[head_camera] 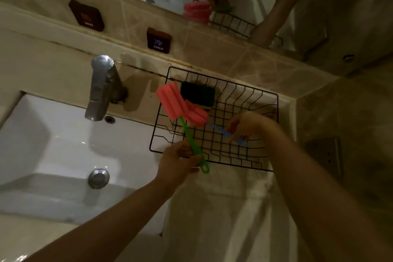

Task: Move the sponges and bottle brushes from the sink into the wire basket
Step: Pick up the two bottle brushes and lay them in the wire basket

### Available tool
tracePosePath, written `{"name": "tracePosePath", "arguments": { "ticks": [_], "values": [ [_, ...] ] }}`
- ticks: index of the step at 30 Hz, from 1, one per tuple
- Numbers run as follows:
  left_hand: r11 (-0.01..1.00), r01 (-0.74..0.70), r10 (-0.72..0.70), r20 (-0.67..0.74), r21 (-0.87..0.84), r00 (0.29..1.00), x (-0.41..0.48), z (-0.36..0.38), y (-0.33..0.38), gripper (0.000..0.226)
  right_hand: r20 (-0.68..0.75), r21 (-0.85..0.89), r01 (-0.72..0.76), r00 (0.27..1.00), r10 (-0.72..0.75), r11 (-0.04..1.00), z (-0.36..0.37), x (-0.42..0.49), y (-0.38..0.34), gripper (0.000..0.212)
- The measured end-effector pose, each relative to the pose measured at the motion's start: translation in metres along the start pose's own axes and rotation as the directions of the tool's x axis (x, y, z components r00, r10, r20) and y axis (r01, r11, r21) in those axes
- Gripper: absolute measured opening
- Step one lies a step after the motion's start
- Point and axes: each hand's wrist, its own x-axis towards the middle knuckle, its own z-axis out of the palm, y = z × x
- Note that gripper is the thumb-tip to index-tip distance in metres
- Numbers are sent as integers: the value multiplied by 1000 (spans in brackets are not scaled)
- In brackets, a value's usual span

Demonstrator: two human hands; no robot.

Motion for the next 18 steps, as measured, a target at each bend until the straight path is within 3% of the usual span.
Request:
{"name": "tracePosePath", "arguments": {
  "ticks": [5,11,18],
  "values": [
    [1000,20,-20,-39,-2,999,2,2,-3,15,40,-192,5,999,3,981,-3,24,-5,30],
    [993,93,-97,-57,-71,994,-2,8,-3,16,70,-127,-4,997,13,992,1,29,-1,35],
    [982,153,-155,-8,-111,988,-6,29,-4,19,-117,-32,-11,993,7,999,6,34,10,16]
  ]
}}
